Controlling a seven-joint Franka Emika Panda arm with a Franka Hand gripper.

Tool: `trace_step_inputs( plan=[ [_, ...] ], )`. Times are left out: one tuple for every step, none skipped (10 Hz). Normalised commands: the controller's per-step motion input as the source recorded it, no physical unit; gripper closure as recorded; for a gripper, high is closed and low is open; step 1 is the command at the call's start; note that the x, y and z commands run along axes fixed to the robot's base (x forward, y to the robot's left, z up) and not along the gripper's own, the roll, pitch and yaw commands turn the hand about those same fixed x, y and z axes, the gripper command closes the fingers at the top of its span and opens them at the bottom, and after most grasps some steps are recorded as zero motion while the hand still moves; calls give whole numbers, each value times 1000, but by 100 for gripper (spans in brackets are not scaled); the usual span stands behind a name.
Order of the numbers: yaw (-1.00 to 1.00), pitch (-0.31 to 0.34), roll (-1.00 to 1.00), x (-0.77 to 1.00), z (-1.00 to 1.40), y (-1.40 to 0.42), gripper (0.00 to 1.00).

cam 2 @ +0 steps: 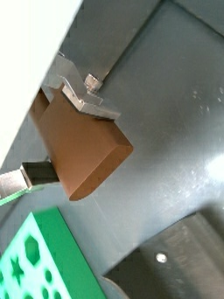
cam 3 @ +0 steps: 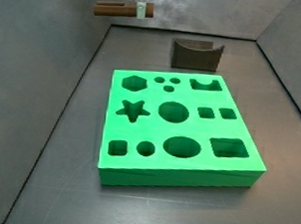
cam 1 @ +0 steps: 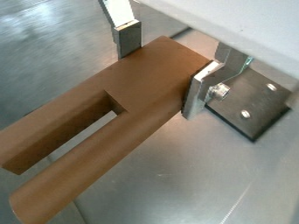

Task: Pick up the square-circle object. Move up. Rotate the square-circle object. Place the square-circle object on the fixture. Regrasp the square-circle object. Move to above the board. Insert the square-circle object.
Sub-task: Rotate the square-circle object.

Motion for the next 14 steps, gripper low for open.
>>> trace_step_inputs(
  plan=[
    [-1000, -4, -11, 21, -9, 20, 100],
    [-1000, -5, -11, 21, -9, 20, 100],
    [-1000, -5, -12, 21, -9, 20, 100],
    [-1000, -5, -12, 21, -9, 20, 100],
    [-1000, -5, -13, 21, -10, 20, 100],
    [-1000, -6, -14, 21, -10, 20, 100],
    [-1000, -6, -14, 21, -10, 20, 100],
    [-1000, -6, -16, 21, -10, 20, 100],
    [-1000, -7, -17, 21, -10, 20, 100],
    [-1000, -7, -18, 21, -10, 20, 100],
    [-1000, -8, -19, 21, -10, 20, 100],
    [-1000, -8, -21, 21, -10, 20, 100],
    [-1000, -9, -23, 21, -10, 20, 100],
    [-1000, -10, -24, 21, -10, 20, 100]
  ],
)
